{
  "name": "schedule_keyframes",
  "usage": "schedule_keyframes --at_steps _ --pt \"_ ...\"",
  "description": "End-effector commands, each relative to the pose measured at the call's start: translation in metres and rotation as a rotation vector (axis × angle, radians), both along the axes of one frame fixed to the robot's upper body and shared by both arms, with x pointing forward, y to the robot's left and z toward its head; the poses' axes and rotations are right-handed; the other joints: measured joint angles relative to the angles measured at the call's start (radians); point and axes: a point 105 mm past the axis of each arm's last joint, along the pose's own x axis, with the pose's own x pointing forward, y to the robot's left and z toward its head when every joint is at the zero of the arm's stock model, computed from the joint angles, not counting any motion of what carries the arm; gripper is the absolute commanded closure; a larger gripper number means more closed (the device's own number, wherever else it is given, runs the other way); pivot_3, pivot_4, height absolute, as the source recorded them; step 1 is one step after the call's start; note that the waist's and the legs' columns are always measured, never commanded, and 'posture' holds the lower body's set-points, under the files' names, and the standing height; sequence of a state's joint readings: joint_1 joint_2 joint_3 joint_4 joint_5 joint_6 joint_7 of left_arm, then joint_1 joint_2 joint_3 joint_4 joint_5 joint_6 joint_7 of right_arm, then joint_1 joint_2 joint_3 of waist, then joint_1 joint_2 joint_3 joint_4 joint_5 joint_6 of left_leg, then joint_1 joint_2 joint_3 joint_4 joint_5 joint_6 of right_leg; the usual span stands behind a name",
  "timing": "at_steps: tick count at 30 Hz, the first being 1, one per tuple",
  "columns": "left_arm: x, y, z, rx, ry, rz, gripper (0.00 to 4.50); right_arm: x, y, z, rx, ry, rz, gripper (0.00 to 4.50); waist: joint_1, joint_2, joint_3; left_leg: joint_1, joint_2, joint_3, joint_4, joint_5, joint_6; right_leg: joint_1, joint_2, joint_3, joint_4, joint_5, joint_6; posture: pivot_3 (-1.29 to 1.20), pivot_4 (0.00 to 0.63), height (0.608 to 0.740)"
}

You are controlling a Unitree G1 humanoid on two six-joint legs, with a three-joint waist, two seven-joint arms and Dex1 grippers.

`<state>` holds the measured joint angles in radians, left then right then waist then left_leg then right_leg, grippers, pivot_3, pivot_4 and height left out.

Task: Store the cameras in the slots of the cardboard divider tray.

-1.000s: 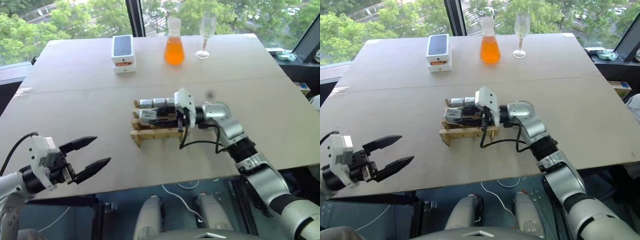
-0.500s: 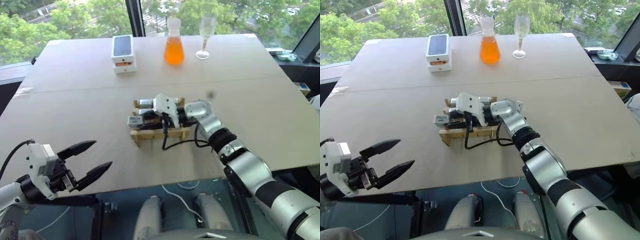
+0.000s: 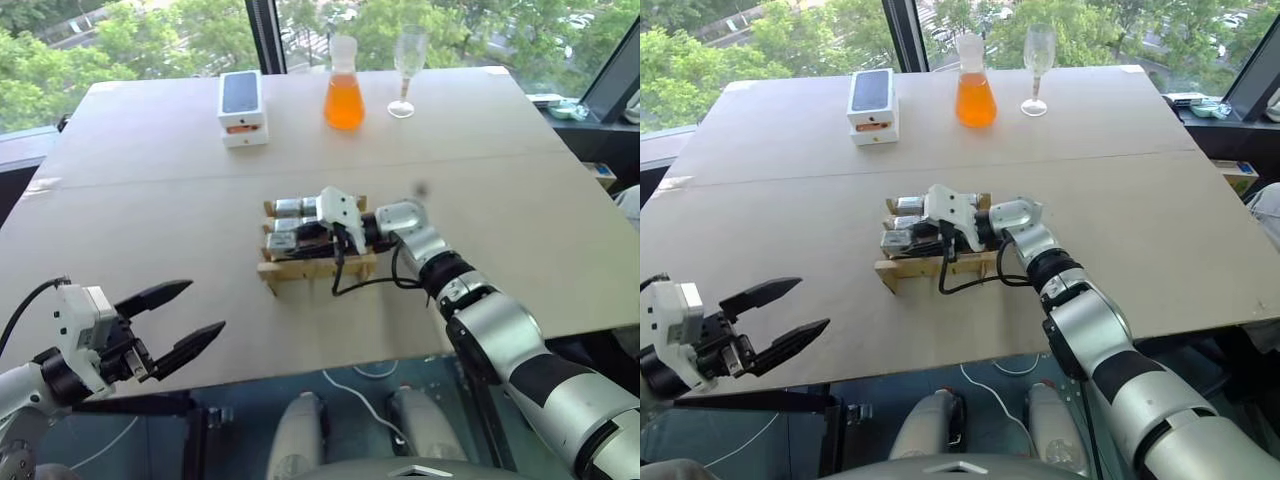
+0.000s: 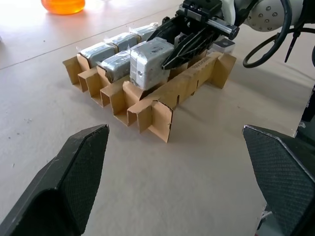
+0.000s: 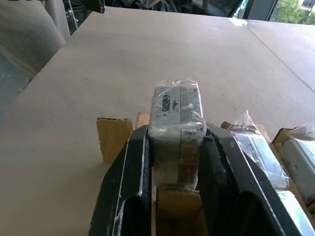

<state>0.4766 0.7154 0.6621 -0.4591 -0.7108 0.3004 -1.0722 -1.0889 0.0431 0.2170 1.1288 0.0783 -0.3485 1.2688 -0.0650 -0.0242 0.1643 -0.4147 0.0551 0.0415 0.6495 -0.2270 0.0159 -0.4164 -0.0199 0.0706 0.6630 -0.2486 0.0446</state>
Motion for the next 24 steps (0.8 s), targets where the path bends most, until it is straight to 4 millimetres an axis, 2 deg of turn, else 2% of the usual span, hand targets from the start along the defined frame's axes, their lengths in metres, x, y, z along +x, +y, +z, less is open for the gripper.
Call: schedule_keyframes --at_steps 1,8,24 --pt "0.0 -0.001 0.006 0.013 -0.019 -0.013 0.0 0.006 0.0 0.013 0.009 -0.038 -0.013 3.77 -0.001 0.0 0.0 0.0 0.0 0.0 0.0 0.0 0.0 0.0 0.0 0.0 0.0 0.0 0.0 0.0 0.15 0.74" --pt "0.0 -0.002 0.006 0.014 -0.02 -0.014 0.0 0.008 0.003 0.006 -0.014 -0.074 -0.053 3.77 -0.003 0.0 0.0 0.0 0.0 0.0 0.0 0.0 0.0 0.0 -0.001 0.0 0.0 0.0 0.0 0.0 0.15 0.74" --pt "-0.001 -0.001 0.004 0.011 -0.019 -0.011 0.0 -0.007 0.007 -0.001 -0.028 -0.036 0.052 3.77 -0.005 0.0 0.0 0.0 0.0 0.0 -0.001 0.0 0.0 0.0 -0.001 0.0 0.0 0.0 0.0 0.0 0.15 0.74"
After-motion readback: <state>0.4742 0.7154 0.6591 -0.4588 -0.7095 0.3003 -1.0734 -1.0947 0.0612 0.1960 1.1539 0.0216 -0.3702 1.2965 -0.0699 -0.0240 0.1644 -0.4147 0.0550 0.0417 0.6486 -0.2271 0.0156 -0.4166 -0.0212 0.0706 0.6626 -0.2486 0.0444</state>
